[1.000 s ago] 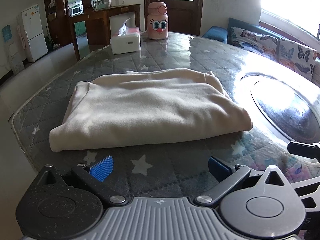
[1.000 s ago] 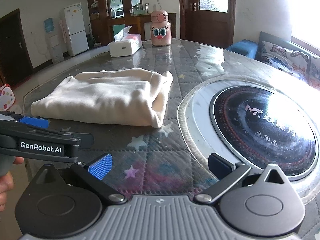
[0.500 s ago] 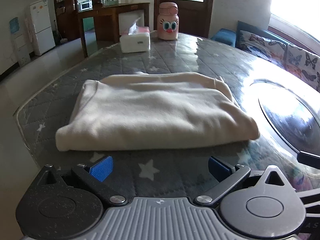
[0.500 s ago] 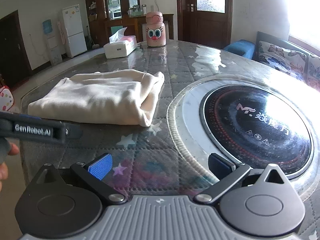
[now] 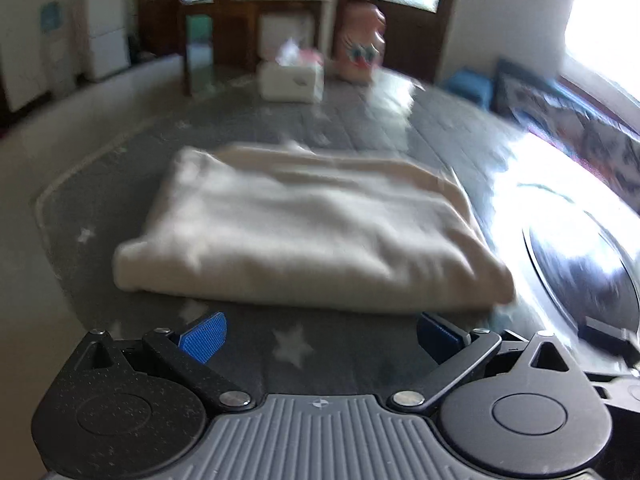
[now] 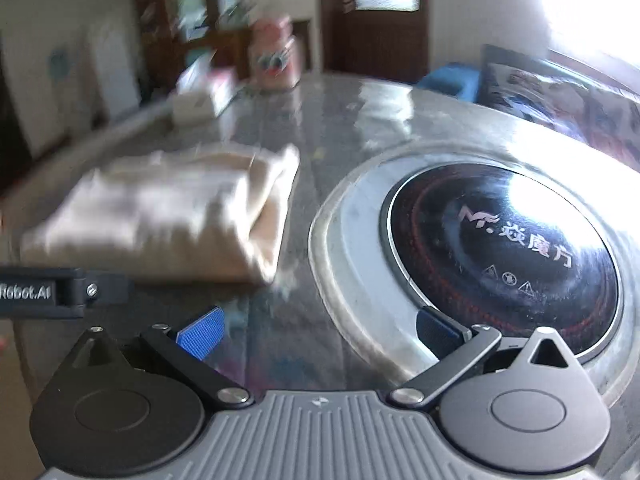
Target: Fold clothes
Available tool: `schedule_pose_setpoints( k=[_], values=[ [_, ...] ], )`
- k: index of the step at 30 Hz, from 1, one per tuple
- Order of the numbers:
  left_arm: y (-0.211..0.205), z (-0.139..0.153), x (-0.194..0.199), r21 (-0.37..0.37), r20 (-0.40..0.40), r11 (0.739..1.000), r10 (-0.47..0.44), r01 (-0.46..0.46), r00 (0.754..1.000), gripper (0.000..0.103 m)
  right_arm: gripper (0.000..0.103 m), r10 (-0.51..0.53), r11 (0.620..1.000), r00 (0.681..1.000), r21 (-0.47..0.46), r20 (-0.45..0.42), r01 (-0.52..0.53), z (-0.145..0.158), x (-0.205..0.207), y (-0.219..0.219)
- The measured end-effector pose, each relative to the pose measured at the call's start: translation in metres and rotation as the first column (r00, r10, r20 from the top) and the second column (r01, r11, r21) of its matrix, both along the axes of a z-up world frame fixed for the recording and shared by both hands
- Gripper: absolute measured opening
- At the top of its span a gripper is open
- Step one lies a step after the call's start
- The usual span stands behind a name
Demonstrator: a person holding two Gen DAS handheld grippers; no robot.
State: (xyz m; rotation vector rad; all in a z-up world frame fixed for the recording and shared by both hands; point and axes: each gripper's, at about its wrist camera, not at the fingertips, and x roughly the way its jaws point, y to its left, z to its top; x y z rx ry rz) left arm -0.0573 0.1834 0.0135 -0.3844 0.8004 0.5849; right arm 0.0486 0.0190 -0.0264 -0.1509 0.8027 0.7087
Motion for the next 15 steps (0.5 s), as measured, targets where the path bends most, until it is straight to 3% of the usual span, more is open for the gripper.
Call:
schedule_pose_setpoints(
  k=[7, 15],
  values=[
    [0.002, -0.010, -0.001, 0.060, -0.026, 0.997, -0.038, 0.039, 0.999, 0.103, 0.103, 0.017, 1.000, 1.000, 0.006, 0.012, -0.017, -0.003, 0.006, -0.005],
    [-0.002, -0.020, -0.002, 0.079, -0.040, 0.995, -0.058, 0.061, 0.998, 0.103, 0.103, 0.063, 0.998, 0.997, -0.012, 0.053, -0.062, -0.006, -0.004, -0.008]
  ],
)
